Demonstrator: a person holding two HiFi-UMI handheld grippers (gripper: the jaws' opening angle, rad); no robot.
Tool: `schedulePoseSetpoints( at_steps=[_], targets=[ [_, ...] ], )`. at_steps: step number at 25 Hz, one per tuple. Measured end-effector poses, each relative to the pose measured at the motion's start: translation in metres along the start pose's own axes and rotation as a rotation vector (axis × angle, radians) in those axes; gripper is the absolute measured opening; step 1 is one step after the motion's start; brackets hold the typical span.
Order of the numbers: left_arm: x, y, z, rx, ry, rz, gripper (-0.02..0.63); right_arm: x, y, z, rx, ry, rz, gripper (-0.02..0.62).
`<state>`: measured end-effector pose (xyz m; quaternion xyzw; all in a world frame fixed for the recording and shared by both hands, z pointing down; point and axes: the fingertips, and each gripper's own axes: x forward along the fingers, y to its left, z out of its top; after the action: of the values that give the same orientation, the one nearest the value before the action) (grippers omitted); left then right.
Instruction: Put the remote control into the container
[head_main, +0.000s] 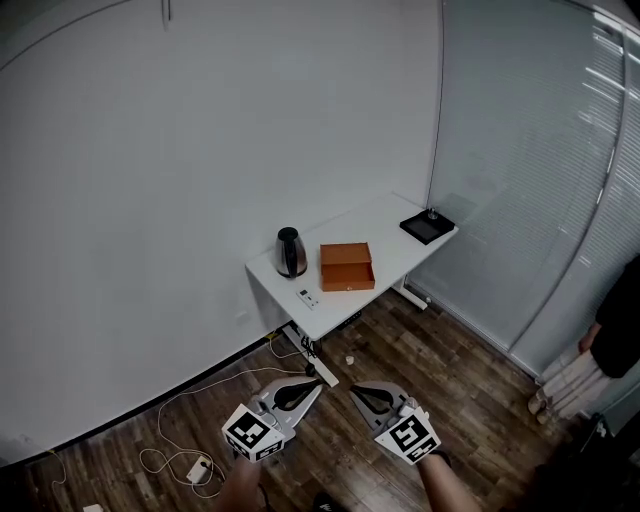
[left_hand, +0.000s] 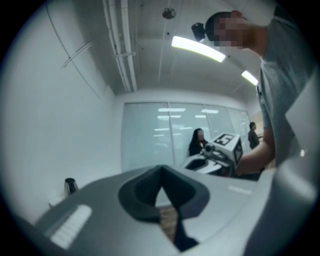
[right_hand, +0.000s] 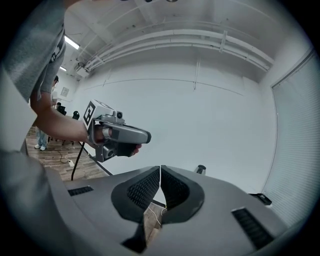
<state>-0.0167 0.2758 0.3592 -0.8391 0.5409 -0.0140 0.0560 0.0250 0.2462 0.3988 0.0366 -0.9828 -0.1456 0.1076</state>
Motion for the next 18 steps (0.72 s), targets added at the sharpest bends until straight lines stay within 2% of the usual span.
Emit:
schedulePoseSetpoints(
  at_steps=[12, 18],
  targets=[
    [0.019, 0.045, -0.020, -0.003, 0.018, -0.076, 0.000, 0.041, -0.025, -0.011, -0.005, 0.046, -0.049, 0.017],
    [0.053, 0.058, -0.025, 0.008, 0.049, -0.078, 0.000, 0.046, -0.060, -0.027, 0.023, 0.025, -0.042, 0.017]
  ],
)
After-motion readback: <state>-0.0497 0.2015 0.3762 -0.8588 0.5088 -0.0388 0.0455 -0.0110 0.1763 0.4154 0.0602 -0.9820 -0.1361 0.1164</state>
